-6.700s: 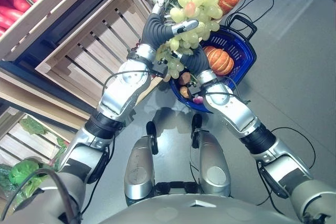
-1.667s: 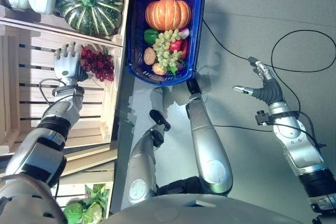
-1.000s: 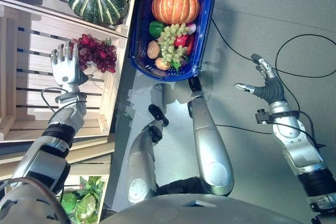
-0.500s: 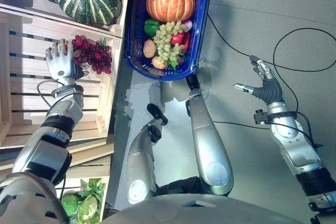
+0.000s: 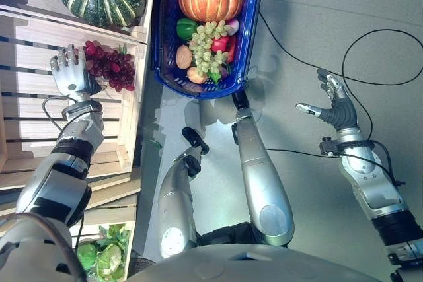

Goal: Pick up fruits and vegetables into the basket

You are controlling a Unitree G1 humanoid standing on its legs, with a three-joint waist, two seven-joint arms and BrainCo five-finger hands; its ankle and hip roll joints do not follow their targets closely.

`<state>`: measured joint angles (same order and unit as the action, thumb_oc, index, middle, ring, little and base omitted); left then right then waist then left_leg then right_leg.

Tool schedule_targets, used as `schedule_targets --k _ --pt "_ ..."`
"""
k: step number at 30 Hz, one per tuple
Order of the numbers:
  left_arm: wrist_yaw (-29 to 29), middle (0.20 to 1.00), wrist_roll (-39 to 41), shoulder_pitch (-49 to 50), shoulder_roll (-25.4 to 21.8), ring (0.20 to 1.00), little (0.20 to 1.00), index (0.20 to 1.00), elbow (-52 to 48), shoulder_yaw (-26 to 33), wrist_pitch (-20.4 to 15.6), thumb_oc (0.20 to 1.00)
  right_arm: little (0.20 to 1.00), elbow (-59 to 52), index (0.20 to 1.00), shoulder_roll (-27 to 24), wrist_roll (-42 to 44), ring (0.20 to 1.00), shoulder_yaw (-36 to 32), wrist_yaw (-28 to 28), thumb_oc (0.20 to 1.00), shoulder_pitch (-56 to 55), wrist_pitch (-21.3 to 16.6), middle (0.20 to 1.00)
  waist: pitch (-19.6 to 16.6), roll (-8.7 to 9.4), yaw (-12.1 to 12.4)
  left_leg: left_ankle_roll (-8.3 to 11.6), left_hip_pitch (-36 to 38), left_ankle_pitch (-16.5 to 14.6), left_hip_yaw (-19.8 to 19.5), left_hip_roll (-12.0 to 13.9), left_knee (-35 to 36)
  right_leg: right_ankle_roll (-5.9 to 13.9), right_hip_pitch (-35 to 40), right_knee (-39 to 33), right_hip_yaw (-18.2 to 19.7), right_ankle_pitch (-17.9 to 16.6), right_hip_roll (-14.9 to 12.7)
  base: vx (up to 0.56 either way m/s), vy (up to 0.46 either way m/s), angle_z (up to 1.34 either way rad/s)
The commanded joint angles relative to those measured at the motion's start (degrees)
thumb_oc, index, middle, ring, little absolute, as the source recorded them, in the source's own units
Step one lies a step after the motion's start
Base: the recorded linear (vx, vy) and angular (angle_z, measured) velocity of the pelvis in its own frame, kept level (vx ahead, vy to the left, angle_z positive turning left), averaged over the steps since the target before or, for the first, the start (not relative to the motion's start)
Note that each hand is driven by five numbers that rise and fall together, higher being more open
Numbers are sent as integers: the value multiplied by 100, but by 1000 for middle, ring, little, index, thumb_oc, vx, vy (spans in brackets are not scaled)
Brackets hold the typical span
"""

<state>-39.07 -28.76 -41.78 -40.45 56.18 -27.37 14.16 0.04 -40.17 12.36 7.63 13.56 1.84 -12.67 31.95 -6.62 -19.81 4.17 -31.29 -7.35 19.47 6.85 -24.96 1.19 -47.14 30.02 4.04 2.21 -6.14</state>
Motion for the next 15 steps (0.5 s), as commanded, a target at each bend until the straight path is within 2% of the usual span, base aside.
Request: schedule_targets --k 1,8,15 --pt "-28 1000 131 75 -414 1000 1000 1000 448 32 295 1000 1000 -20 1000 120 147 1000 85 80 1000 -23 -385 1000 -216 222 -186 -99 -722 -391 8 126 -726 435 -238 148 48 402 -79 0 0 0" --pt "-80 1000 269 -149 -376 1000 1000 1000 729 -127 426 1000 1000 129 1000 144 264 1000 234 -66 1000 117 -632 1000 -216 324 -192 -108 -944 -453 -15 188 -862 419 -408 185 41 375 -36 -1 -17 0" --pt "-88 1000 374 -385 -417 1000 1000 1000 901 -232 618 1000 1000 229 1000 126 336 1000 358 -109 1000 248 -633 1000 -216 386 -180 -123 -1138 -504 -54 233 -984 403 -577 246 32 360 -12 1 -4 -2"
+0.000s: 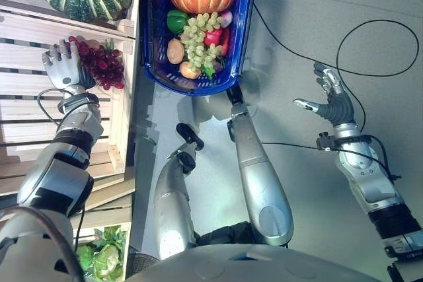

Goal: Pick up fruits and vegetables into the basket

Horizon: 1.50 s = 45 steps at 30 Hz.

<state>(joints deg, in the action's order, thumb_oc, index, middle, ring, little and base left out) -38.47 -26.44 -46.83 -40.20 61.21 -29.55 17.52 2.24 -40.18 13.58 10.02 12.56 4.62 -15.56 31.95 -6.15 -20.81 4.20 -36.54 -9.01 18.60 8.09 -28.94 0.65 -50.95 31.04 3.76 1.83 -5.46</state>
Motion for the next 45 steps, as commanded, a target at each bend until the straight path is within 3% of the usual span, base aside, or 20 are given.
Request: schedule_targets --k 1,17,28,41,42,43,45 --pt "-142 1000 168 91 -454 1000 1000 1000 437 -35 286 1000 1000 29 1000 125 231 1000 128 -21 1000 -21 -351 1000 -216 345 -80 -128 -638 -344 23 114 -605 456 -220 161 61 396 -77 0 0 0" --pt "120 1000 -68 -439 -548 1000 1000 1000 901 -434 958 1000 1000 369 1000 90 465 1000 326 7 1000 277 -480 1000 -216 442 -56 -174 -1174 -468 -103 171 -914 422 -679 308 56 355 -34 -1 0 1" --pt "577 1000 123 -490 -483 1000 1000 1000 1279 -771 1425 1000 1000 724 1000 109 733 1000 470 -94 1000 425 -768 1000 -216 512 -35 -226 -1596 -545 -205 183 -1116 389 -1047 440 57 324 29 0 0 0" --pt "1206 1000 -657 -440 -450 1000 1000 1000 1315 -950 1854 1000 1000 824 1000 100 849 1000 481 -185 1000 428 -971 1000 -216 546 7 -246 -1745 -553 -275 147 -1136 397 -1151 411 19 271 24 0 0 0" --pt "1299 517 -789 -417 -447 517 517 517 1337 -982 1833 517 1000 825 1000 97 848 1000 486 -172 1000 425 -983 1000 -216 545 13 -245 -1743 -546 -278 146 -1129 399 -1149 404 13 262 18 0 0 0" --pt "1371 200 -878 -371 -443 200 200 200 1328 -980 1804 200 1000 814 1000 91 848 1000 485 -164 1000 420 -984 1000 -216 540 19 -243 -1746 -542 -283 144 -1128 401 -1154 408 13 259 14 0 0 0" --pt "1569 200 -1061 -302 -433 200 200 200 1331 -984 1757 200 1000 801 1000 83 845 1000 456 -198 1000 385 -1004 1000 -216 537 21 -240 -1738 -540 -292 147 -1130 408 -1147 406 8 253 2 0 0 0"
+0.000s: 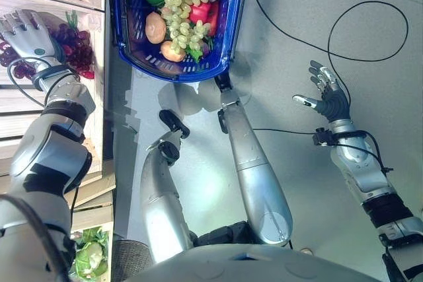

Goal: Pick up fruits and vegetables into the basket

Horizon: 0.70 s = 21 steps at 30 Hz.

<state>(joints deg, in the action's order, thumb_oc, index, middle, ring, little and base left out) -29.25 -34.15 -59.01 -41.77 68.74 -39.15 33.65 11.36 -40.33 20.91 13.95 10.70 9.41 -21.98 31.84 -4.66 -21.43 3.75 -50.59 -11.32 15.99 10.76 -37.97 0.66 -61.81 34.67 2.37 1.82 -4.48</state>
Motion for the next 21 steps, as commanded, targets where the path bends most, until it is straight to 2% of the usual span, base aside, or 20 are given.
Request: schedule_targets --k 1,10,12,14,16,17,19,21 --pt "689 200 -338 943 -268 200 200 200 574 -32 129 200 1000 -103 1000 102 101 1000 57 -11 1000 -98 -374 1000 -205 382 86 -192 -324 -301 -32 -128 -211 407 -52 27 146 246 -94 0 0 0" --pt "1027 200 -458 1281 -157 200 200 200 484 1 -240 200 1000 -143 1000 131 -25 1000 -27 -94 1000 -182 -446 1000 -205 338 116 -159 -135 -238 -24 -167 -66 429 125 -78 124 230 -142 0 0 0" --pt "1120 200 -481 1444 -115 200 200 200 440 56 -536 200 1000 -202 1000 124 -104 1000 -65 -152 1000 -247 -460 1000 -205 314 133 -141 53 -181 0 -190 62 449 298 -144 98 234 -177 -10 36 0" --pt "1254 200 -400 1493 -99 200 200 200 420 66 -653 200 1000 -235 1000 124 -130 1000 -74 -165 1000 -270 -450 1000 -205 308 141 -136 134 -163 12 -200 109 455 377 -173 81 240 -196 -2 12 2" --pt "1444 200 -63 1571 -78 200 200 200 379 98 -852 200 1000 -270 1000 122 -164 1000 -91 -181 1000 -297 -419 1000 -205 295 153 -129 238 -146 20 -218 168 464 473 -206 63 247 -217 2 28 9" --pt "1850 200 513 1719 -45 200 200 200 307 246 -1159 200 1000 -318 1000 137 -220 1000 -136 -223 1000 -356 -398 1000 -205 275 178 -126 386 -113 19 -239 243 475 620 -250 37 249 -245 9 38 6" --pt "2343 200 1147 1923 58 200 200 200 343 554 -1550 200 1000 -374 1000 155 -293 1000 -207 -293 1000 -419 -329 1000 -205 258 195 -126 554 -75 20 -267 317 482 792 -294 15 261 -263 14 52 2" --pt "2555 200 1384 2020 127 200 200 200 372 734 -1677 200 1000 -393 1000 170 -323 1000 -237 -331 1000 -449 -298 1000 -205 252 196 -131 641 -50 28 -280 368 483 869 -314 8 264 -273 6 40 1"
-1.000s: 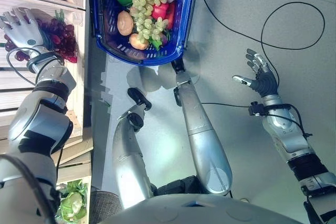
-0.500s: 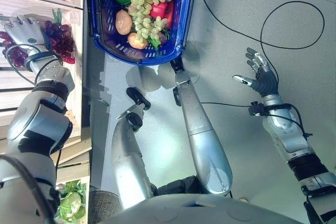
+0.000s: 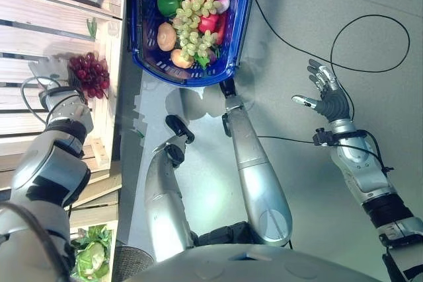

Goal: Pick up fruits and vegetables into the basket

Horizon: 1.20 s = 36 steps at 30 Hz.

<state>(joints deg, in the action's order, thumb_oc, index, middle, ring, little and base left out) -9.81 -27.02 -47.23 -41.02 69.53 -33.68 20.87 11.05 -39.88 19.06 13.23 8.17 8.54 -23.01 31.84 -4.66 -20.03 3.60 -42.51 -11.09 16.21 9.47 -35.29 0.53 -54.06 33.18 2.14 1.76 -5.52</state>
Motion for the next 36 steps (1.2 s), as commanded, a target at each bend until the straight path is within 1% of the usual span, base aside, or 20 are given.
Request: schedule_targets --k 1,2,4,10,12,13,14,16,19,22,25,26,27,28,30,33,34,36 --pt "885 200 939 972 155 200 200 200 347 419 -631 200 1000 -391 1000 136 -171 1000 -204 -123 1000 -390 -168 1000 -205 239 66 -113 -74 -48 15 -163 146 497 185 -182 20 284 -180 1 55 4" --pt "1239 200 1395 1131 268 200 200 200 411 699 -879 200 1000 -432 1000 156 -211 1000 -276 -211 1000 -435 -78 1000 -205 223 77 -115 73 -19 15 -186 210 497 335 -207 5 305 -190 9 72 7" --pt "1611 200 1796 1334 396 200 200 200 469 979 -1128 200 1000 -498 1000 186 -236 1000 -386 -350 1000 -497 75 1000 -205 210 80 -120 266 0 7 -200 257 498 529 -224 -6 329 -204 21 59 5" --pt "2364 200 2861 1892 616 200 200 200 280 1423 -1475 200 1000 -846 1000 163 -280 1000 -624 -718 1000 -633 581 1000 -205 180 114 -123 899 33 -1 -270 484 521 1145 -420 -51 358 -252 28 50 3" --pt "2494 200 3182 2091 682 200 200 200 139 1501 -1535 200 1000 -953 1000 152 -312 1000 -685 -772 1000 -687 714 1000 -205 166 131 -123 1067 44 -4 -286 548 529 1314 -468 -57 368 -267 19 19 0" --pt "2503 200 3206 2112 688 200 200 200 123 1509 -1538 200 1000 -965 1000 150 -314 1000 -691 -777 1000 -694 729 1000 -205 166 132 -123 1087 46 -3 -288 558 529 1335 -477 -59 368 -270 32 30 0" --pt "2661 200 3575 2297 756 200 200 200 -50 1635 -1596 200 1000 -1060 1000 144 -332 1000 -749 -841 1000 -733 853 1000 -205 152 157 -128 1251 56 4 -298 627 533 1507 -542 -77 376 -297 41 42 -3" --pt "2846 200 3986 2531 848 200 200 200 -250 1768 -1696 200 1000 -1160 1000 138 -399 1000 -820 -894 1000 -784 977 1000 -205 128 183 -129 1463 68 -2 -329 724 530 1723 -612 -104 403 -315 47 55 -5" --pt "3039 200 4418 2806 965 200 200 200 -618 1894 -1773 200 1000 -1346 1000 147 -446 1000 -884 -959 1000 -845 1161 1000 -205 108 220 -136 1713 86 -11 -345 830 529 1995 -702 -107 423 -331 24 23 -2" --pt "3133 200 4755 2998 1060 200 200 200 -964 1968 -1819 200 1000 -1546 1000 136 -478 1000 -919 -990 1000 -882 1352 1000 -205 104 261 -150 1886 102 -14 -367 919 522 2188 -777 -127 435 -333 0 0 0" --pt "3197 200 5107 3302 1170 200 200 200 -1412 2044 -1944 200 1000 -1787 1000 109 -488 1000 -976 -984 1000 -955 1569 1000 -205 85 317 -170 2064 96 -30 -390 991 516 2385 -839 -158 462 -356 0 0 0" --pt "3209 200 5136 3335 1181 200 200 200 -1451 2059 -1962 200 1000 -1805 1000 102 -486 1000 -982 -990 1000 -962 1584 1000 -205 82 322 -170 2080 96 -32 -390 995 516 2404 -845 -157 464 -360 0 0 0" --pt "3284 200 5353 3472 1219 200 200 200 -1668 2122 -2030 200 1000 -1910 1000 82 -548 1000 -1006 -1006 1000 -992 1651 1000 -206 67 349 -177 2167 94 -43 -404 1029 513 2500 -878 -158 476 -370 0 0 0" --pt "3352 200 5451 3565 1237 200 200 200 -1837 2181 -2054 200 1000 -2000 1000 74 -699 1000 -1028 -988 1000 -1022 1687 1000 -206 55 371 -181 2223 94 -47 -412 1049 513 2562 -893 -162 485 -380 0 0 0" --pt "3453 200 5670 3752 1277 200 200 200 -2196 2250 -2118 200 1000 -2177 1000 17 -1303 1000 -1073 -867 1000 -1080 1642 1000 -208 33 416 -195 2318 88 -70 -439 1089 512 2677 -932 -178 500 -395 0 0 0" --pt "3584 200 5852 3956 1285 200 200 200 -2707 2337 -2140 200 1000 -2413 1000 -152 -2177 1000 -1128 -599 1000 -1115 1672 1000 -219 5 484 -215 2435 80 -111 -466 1136 521 2819 -964 -192 516 -411 5 -10 3" --pt "3665 200 5971 4074 1261 200 200 200 -2957 2363 -2162 200 1000 -2504 1000 -264 -2640 1000 -1136 -407 1000 -1111 1816 1000 -236 -3 525 -221 2488 81 -133 -477 1163 532 2884 -988 -201 519 -420 9 -17 6" --pt "3784 200 6148 4200 1234 200 200 200 -3309 2419 -2135 200 1000 -2547 1000 -415 -3097 1000 -1151 -243 1000 -1082 2014 1000 -255 -19 582 -232 2570 92 -172 -507 1224 539 2990 -1044 -217 520 -439 6 -9 3"
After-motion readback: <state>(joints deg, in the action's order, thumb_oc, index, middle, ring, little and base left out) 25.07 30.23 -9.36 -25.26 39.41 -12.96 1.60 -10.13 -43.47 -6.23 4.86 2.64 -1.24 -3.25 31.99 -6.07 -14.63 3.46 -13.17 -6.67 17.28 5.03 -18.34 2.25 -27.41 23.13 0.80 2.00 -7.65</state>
